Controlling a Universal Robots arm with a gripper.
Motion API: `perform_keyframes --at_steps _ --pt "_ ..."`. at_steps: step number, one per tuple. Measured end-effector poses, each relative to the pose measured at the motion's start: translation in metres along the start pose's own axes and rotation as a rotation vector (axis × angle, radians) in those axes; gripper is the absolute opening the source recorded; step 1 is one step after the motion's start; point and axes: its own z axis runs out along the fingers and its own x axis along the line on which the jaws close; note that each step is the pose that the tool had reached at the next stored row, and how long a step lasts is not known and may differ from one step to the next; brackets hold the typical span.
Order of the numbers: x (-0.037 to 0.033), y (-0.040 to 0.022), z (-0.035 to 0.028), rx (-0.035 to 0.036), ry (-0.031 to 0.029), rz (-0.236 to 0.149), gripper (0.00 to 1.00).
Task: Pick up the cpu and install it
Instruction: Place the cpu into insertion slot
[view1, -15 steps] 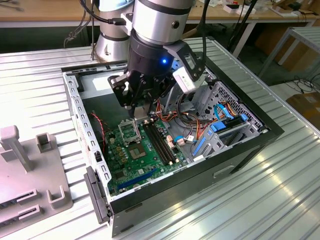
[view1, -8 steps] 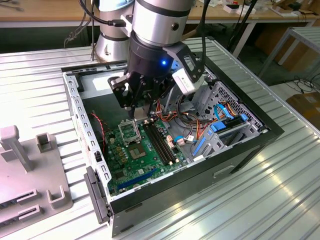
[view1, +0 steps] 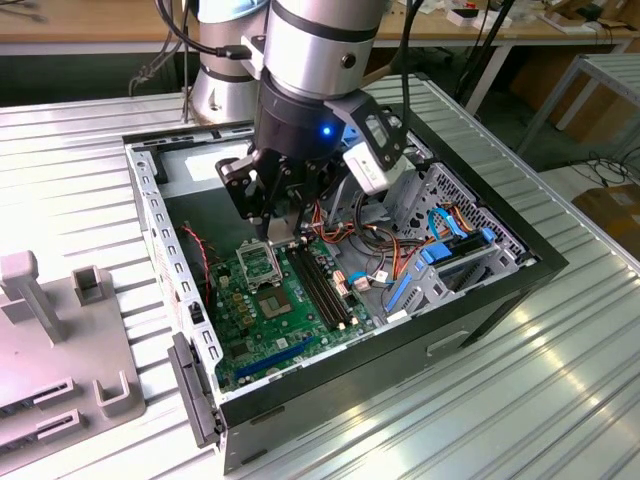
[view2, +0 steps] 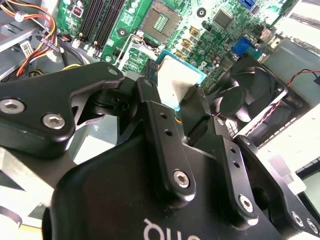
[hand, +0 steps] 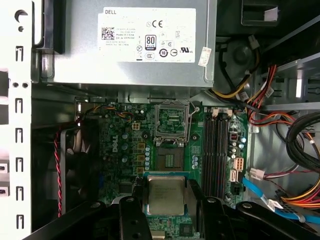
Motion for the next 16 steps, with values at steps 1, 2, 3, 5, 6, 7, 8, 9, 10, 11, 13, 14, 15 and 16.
perform_keyframes --at_steps 1,2,3,5,6,7,8,9,10,11,13,14,15,16 --pt "0.0000 0.0000 0.0007 0.0000 0.0001 0.000 0.44" --pt "-0.0001 0.0000 0.0013 0.0000 0.0000 0.000 0.44" --pt "-0.0001 0.0000 0.0019 -0.0001 0.0000 0.000 0.44" --pt "-0.0002 0.0000 0.0034 0.0000 0.0000 0.000 0.44" --pt "-0.0002 0.0000 0.0042 -0.0001 0.0000 0.000 0.44" --pt "-0.0002 0.0000 0.0052 0.0000 0.0000 0.000 0.44" --pt "-0.0002 0.0000 0.0059 -0.0001 0.0000 0.000 0.44" --pt "-0.0003 0.0000 0.0069 -0.0001 0.0001 0.000 0.44" --pt "-0.0003 0.0000 0.0076 0.0000 0.0000 0.000 0.44" --pt "-0.0004 0.0000 0.0088 -0.0001 0.0000 0.000 0.44" --pt "-0.0004 0.0000 0.0103 0.0000 0.0001 0.000 0.44" --pt "-0.0004 0.0000 0.0112 0.0000 0.0001 0.000 0.44" --pt "-0.0004 0.0000 0.0120 0.0000 0.0000 0.000 0.44" --pt "-0.0005 0.0000 0.0127 0.0000 0.0000 0.000 0.44"
